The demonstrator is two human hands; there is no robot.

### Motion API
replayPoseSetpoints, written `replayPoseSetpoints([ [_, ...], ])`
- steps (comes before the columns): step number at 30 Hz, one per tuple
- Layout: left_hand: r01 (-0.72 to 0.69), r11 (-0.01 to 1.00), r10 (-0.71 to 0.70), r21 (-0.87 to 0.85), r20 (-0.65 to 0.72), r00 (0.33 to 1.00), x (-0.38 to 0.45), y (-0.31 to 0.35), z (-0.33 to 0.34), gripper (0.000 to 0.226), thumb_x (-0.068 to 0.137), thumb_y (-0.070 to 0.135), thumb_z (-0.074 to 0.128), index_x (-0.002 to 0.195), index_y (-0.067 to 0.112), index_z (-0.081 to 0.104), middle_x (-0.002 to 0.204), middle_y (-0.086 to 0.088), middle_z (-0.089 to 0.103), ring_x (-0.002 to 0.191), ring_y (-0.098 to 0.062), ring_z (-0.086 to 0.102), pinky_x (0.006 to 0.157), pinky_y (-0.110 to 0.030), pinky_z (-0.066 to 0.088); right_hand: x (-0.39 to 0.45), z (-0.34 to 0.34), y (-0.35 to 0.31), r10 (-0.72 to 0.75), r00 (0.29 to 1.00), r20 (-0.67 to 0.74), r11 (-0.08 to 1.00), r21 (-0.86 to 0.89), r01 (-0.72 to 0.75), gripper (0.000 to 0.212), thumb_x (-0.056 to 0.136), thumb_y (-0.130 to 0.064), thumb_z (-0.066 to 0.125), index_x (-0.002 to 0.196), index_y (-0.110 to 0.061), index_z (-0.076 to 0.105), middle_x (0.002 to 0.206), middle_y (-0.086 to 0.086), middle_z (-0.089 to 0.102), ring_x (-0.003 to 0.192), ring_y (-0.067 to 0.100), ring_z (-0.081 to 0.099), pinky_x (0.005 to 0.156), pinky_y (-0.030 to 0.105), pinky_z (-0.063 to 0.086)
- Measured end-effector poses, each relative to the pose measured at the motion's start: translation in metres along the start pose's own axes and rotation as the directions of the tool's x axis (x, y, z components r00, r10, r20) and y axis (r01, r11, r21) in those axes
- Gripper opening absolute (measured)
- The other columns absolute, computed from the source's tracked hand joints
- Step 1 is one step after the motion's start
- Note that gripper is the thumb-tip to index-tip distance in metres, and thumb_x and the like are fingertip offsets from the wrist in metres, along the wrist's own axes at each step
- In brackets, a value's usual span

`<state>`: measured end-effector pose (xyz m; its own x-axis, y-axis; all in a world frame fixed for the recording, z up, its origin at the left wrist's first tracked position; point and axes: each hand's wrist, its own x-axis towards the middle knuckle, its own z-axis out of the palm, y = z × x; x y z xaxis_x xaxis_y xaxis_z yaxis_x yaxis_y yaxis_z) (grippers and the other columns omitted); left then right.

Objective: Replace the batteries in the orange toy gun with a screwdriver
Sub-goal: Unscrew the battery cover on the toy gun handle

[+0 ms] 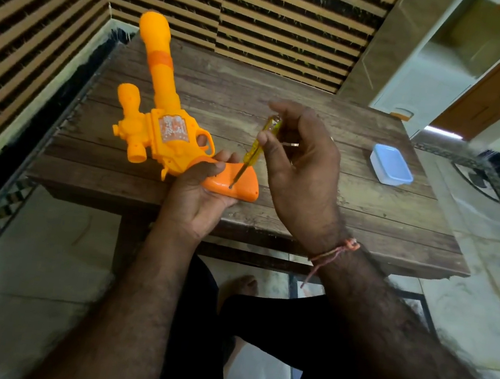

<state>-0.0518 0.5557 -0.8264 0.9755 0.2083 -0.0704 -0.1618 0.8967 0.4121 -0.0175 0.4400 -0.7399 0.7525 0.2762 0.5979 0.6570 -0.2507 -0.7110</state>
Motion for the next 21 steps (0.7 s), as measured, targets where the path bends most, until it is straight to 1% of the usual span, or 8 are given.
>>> replayPoseSetpoints([
  [4,-0.007,1.0,0.007,-0.006,-0.013,1.0,0.0,0.001,0.002,0.047,0.09,-0.004,0.042,0.089,0.031,0.073,0.084,0.002,0.071,0.113,-0.027,0.057,0.1,-0.068,0.037,0.0,0.0,0.0,0.024,0.999,0.025,0.999,0.045,-0.025,0.026,0.087,-0.001,0.058,0.112,-0.008,0.06,0.109,0.004,0.067,0.1,0.015,0.066,0.081,0.042,0.058],
  [6,0.009,0.999,-0.01,0.036,0.021,1.0,-0.002,0.001,0.006,0.058,0.095,-0.003,0.034,0.072,0.028,0.077,0.079,0.004,0.07,0.115,-0.028,0.053,0.104,-0.066,0.034,-0.001,0.002,-0.002,0.009,1.0,0.022,1.0,0.018,-0.009,0.022,0.086,-0.005,0.064,0.108,-0.009,0.063,0.106,0.002,0.066,0.093,0.013,0.065,0.077,0.035,0.058],
  [8,0.007,1.0,-0.008,0.03,0.024,1.0,-0.003,0.002,0.007,0.053,0.093,-0.003,0.037,0.076,0.029,0.076,0.08,0.005,0.07,0.12,-0.03,0.049,0.103,-0.066,0.035,0.0,0.003,-0.004,-0.026,1.0,-0.008,1.0,-0.011,0.026,0.02,0.085,-0.012,0.07,0.105,-0.01,0.065,0.101,0.004,0.064,0.085,0.016,0.062,0.071,0.031,0.055],
  [10,0.008,1.0,-0.008,0.003,-0.005,1.0,-0.003,0.002,0.005,0.044,0.089,-0.003,0.045,0.083,0.029,0.075,0.084,0.003,0.07,0.121,-0.03,0.051,0.099,-0.065,0.039,0.001,0.002,-0.003,-0.041,0.999,-0.025,0.999,-0.024,0.04,0.02,0.085,-0.013,0.071,0.104,-0.009,0.066,0.097,0.004,0.064,0.084,0.016,0.061,0.072,0.037,0.055],
  [13,0.015,0.999,-0.014,0.049,-0.03,0.999,-0.005,0.002,0.012,0.062,0.095,-0.004,0.035,0.063,0.027,0.078,0.075,0.004,0.072,0.11,-0.026,0.057,0.101,-0.064,0.036,0.002,0.001,-0.004,-0.014,1.0,0.001,1.0,-0.011,0.014,0.029,0.087,-0.005,0.065,0.116,-0.008,0.062,0.102,0.003,0.064,0.09,0.014,0.063,0.076,0.037,0.057],
  [16,0.024,0.998,-0.023,0.053,-0.02,1.0,-0.007,0.002,0.016,0.069,0.096,-0.004,0.03,0.055,0.027,0.076,0.071,0.005,0.072,0.104,-0.023,0.058,0.101,-0.062,0.036,0.001,0.001,-0.003,0.004,1.0,0.014,1.0,-0.005,-0.004,0.025,0.088,0.0,0.058,0.112,-0.006,0.06,0.108,0.004,0.066,0.096,0.014,0.065,0.078,0.039,0.057],
  [19,0.042,0.996,-0.042,0.073,-0.007,0.999,-0.005,0.002,0.01,0.069,0.096,-0.004,0.029,0.057,0.027,0.076,0.072,0.006,0.071,0.101,-0.02,0.058,0.103,-0.062,0.035,0.0,0.002,-0.003,-0.001,1.0,-0.005,0.999,-0.039,0.001,0.019,0.088,-0.009,0.065,0.106,-0.008,0.062,0.104,0.001,0.065,0.091,0.012,0.063,0.074,0.036,0.057],
  [21,0.033,0.998,-0.033,0.06,-0.002,0.999,-0.003,0.001,0.006,0.059,0.094,-0.004,0.035,0.068,0.028,0.078,0.077,0.005,0.071,0.11,-0.025,0.059,0.104,-0.065,0.035,0.001,0.002,-0.002,-0.029,0.999,-0.026,0.997,-0.069,0.027,0.019,0.086,-0.016,0.07,0.103,-0.01,0.062,0.098,0.001,0.062,0.085,0.016,0.061,0.071,0.036,0.055],
])
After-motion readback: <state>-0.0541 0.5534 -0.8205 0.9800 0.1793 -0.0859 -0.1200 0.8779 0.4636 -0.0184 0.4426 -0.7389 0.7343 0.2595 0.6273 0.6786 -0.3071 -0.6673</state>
